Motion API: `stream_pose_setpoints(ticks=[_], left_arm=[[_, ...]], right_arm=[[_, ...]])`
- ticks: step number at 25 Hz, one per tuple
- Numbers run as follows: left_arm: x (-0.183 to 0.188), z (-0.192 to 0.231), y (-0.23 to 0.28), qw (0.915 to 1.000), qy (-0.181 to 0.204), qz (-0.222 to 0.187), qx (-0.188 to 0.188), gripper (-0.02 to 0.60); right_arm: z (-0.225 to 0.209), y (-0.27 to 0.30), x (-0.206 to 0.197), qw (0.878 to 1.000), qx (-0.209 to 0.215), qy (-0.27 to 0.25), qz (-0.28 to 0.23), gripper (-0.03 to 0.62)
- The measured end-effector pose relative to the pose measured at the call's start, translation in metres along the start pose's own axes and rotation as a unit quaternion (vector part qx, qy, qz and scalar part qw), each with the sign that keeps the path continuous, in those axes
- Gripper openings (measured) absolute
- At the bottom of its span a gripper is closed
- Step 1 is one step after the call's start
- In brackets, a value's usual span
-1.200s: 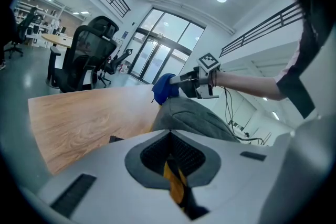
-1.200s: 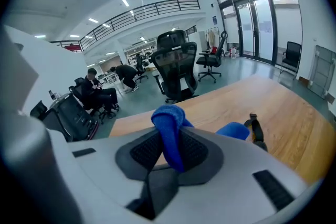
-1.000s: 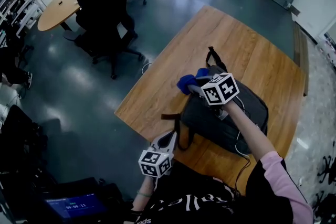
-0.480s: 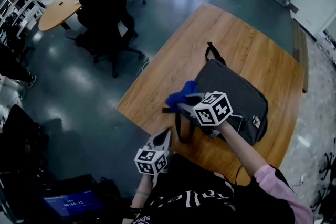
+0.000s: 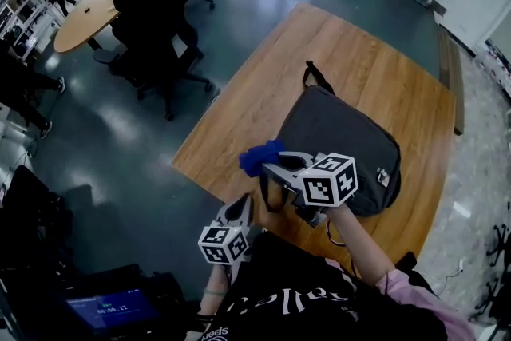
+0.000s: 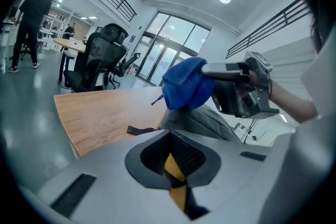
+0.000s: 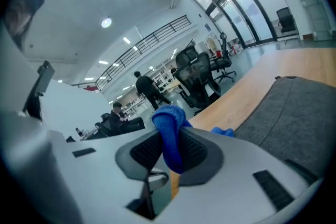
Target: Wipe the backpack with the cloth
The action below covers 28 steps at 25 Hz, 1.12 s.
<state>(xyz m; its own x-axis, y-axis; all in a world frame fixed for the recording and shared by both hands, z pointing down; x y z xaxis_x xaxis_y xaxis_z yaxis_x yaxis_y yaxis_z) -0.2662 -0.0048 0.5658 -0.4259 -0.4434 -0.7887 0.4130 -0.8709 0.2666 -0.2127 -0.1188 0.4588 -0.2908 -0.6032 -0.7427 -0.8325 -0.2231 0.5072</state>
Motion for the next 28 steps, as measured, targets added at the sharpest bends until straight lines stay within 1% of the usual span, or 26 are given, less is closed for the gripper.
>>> stream_pose_setpoints(ticks=[2, 3, 7, 11, 18, 24, 28], left_arm=[[0.001, -0.008, 0.006, 1.0, 0.002, 0.001, -0.008, -0.002], [0.002, -0.013, 0.01, 0.9999, 0.005, 0.002, -0.014, -0.002], [-0.007, -0.039, 0.025, 0.999, 0.022, 0.013, -0.037, -0.002], [-0.017, -0.052, 0.029, 0.9983, 0.029, 0.026, -0.043, -0.002], [-0.011, -0.066, 0.039, 0.9965, 0.042, 0.044, -0.059, -0.002], [-0.041, -0.121, 0.054, 0.993, 0.056, 0.065, -0.081, -0.002], [-0.054, -0.145, 0.062, 0.9912, 0.064, 0.075, -0.088, -0.002]], right_arm=[[-0.007, -0.011, 0.003, 1.0, -0.009, 0.023, -0.016, 0.066], [-0.014, -0.015, 0.001, 0.999, -0.019, 0.027, -0.018, 0.066], [-0.046, -0.04, -0.023, 0.997, -0.07, 0.021, -0.013, 0.066], [-0.065, -0.069, -0.044, 0.994, -0.087, 0.055, -0.026, 0.066], [-0.096, -0.119, -0.067, 0.986, -0.129, 0.101, -0.04, 0.066], [-0.134, -0.199, -0.124, 0.973, -0.172, 0.144, -0.049, 0.066], [-0.158, -0.242, -0.156, 0.963, -0.208, 0.164, -0.048, 0.066]])
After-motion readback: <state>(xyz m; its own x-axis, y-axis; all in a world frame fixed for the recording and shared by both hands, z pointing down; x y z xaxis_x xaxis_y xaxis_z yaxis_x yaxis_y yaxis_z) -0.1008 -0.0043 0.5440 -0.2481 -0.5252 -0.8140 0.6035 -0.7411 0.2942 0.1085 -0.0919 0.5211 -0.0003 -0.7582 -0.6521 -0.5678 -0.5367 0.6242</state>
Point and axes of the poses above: the fingertips, and each gripper's own axes: y forward along the fingers, z to its left, x out of its top, the point moved 4 cm from there along -y, backward along the fingers, and after that the axes turned 15 degrees about -x, right-handed, at the moved point
